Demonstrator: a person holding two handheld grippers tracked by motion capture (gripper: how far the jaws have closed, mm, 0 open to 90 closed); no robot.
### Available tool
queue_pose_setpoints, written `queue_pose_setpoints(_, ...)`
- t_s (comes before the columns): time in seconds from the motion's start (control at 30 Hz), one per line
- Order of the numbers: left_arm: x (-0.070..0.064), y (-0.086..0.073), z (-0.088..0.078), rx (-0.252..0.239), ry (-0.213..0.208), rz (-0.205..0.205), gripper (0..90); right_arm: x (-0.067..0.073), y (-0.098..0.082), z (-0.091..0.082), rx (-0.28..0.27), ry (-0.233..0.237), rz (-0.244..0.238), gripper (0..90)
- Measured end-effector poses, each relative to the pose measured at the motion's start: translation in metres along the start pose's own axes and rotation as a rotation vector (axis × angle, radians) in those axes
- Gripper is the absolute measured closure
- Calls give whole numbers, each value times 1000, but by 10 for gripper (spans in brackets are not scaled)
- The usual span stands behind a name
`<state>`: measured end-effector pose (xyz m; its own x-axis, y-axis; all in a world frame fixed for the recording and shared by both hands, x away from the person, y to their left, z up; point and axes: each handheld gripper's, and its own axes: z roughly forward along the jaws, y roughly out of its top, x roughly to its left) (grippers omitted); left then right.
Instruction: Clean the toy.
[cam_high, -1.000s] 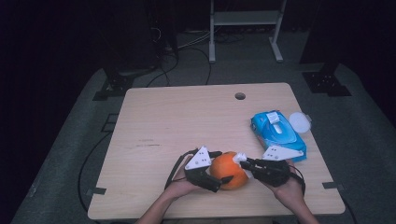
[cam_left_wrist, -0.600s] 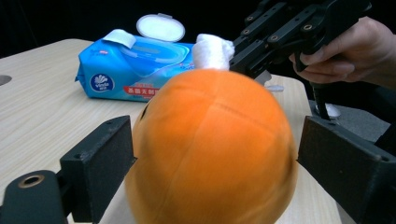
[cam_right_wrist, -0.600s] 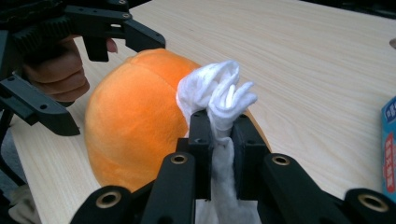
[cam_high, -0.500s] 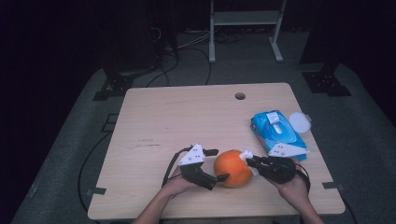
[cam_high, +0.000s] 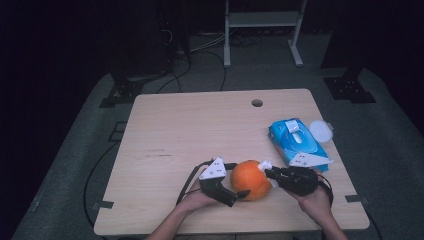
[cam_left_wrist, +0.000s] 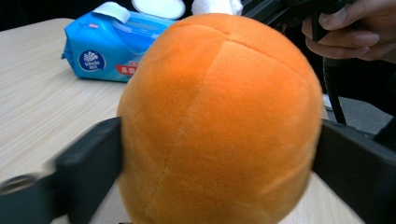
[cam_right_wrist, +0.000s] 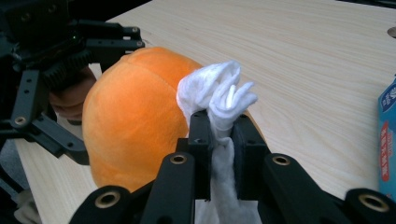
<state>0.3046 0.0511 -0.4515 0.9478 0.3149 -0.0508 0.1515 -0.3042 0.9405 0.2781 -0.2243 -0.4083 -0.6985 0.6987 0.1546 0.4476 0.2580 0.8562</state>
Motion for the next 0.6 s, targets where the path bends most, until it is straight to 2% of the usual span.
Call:
queue_pose_setpoints(0.07,-7,7,-2,6,23,8,203,0,1,-2,-15,-5,7,793)
queue_pose_setpoints(0.13,-15,16,-6,-3,35,26,226,0,5,-5,-41,7,18,795)
queue_pose_setpoints(0.23,-16,28,-16,-7,26,22,228,-3,8,-10,-79,52,58,794)
queue_pose_setpoints(0.3,-15,26,-16,36,52,29,233,-3,6,-6,-68,58,64,794)
queue_pose_setpoints(0.37,-13,17,-9,100,75,10,239,-2,3,2,-22,30,43,795)
queue_pose_setpoints(0.4,-12,13,-8,81,73,-14,247,-2,0,7,-3,26,38,796)
queue_pose_setpoints(0.47,-9,13,-10,71,81,-38,248,0,1,6,-8,26,36,797)
queue_pose_setpoints(0.53,-6,13,-9,63,90,-66,247,5,7,0,-40,54,28,799)
queue_pose_setpoints(0.6,-6,13,-6,58,95,-66,246,16,12,-3,-56,80,-11,798)
